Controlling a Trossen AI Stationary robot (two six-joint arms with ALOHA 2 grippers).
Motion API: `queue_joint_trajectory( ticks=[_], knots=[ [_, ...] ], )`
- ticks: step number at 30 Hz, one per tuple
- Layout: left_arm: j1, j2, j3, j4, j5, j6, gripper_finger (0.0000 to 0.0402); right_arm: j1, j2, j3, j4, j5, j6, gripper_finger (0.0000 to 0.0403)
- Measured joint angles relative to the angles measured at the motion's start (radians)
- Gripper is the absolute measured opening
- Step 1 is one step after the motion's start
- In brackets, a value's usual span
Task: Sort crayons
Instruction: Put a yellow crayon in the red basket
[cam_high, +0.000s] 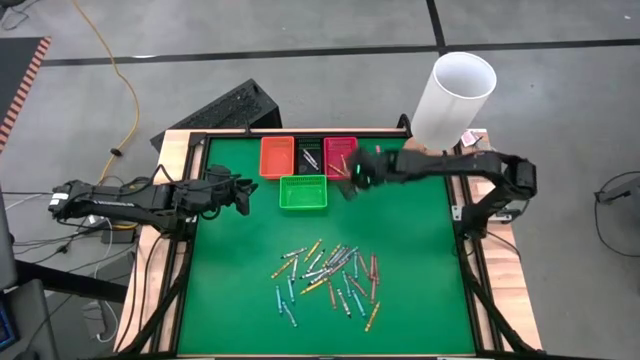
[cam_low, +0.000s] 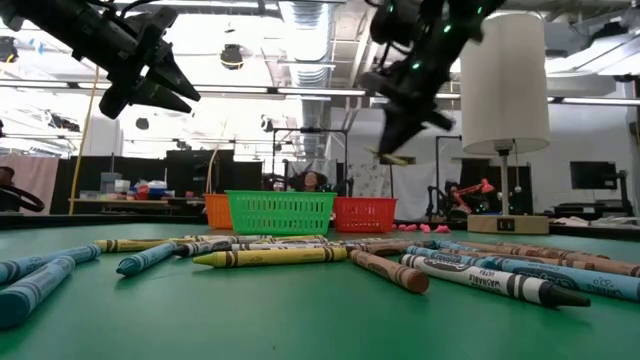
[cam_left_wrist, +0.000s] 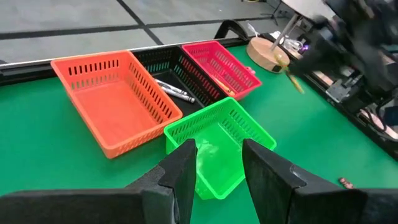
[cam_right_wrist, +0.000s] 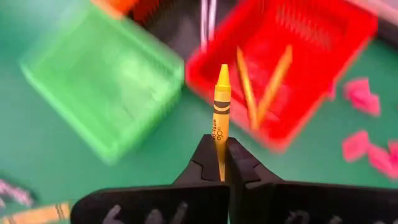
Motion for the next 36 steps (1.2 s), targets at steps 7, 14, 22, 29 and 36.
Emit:
queue_joint_trajectory(
  ticks=[7,14,22,29,36],
  knots=[
    [0.0,0.0,0.0,0.0,-0.004,-0.038,0.0119,-0.209,0.096,0.001,0.234,-0.123,-0.06,0.0],
    [0.0,0.0,0.0,-0.002,-0.006,-0.019,0.0119,-0.271,0.222,0.057,0.272,-0.145,-0.105,0.0],
    [0.0,0.0,0.0,-0.003,-0.008,-0.019,0.0119,-0.286,0.329,0.138,0.251,-0.141,-0.147,0.0012],
    [0.0,0.0,0.0,-0.003,-0.008,-0.021,0.0119,-0.286,0.357,0.206,0.139,-0.144,-0.211,0.0068],
    [0.0,0.0,0.0,-0.003,-0.021,-0.018,0.0119,-0.272,0.31,0.313,-0.114,-0.169,-0.255,0.0102]
  ],
)
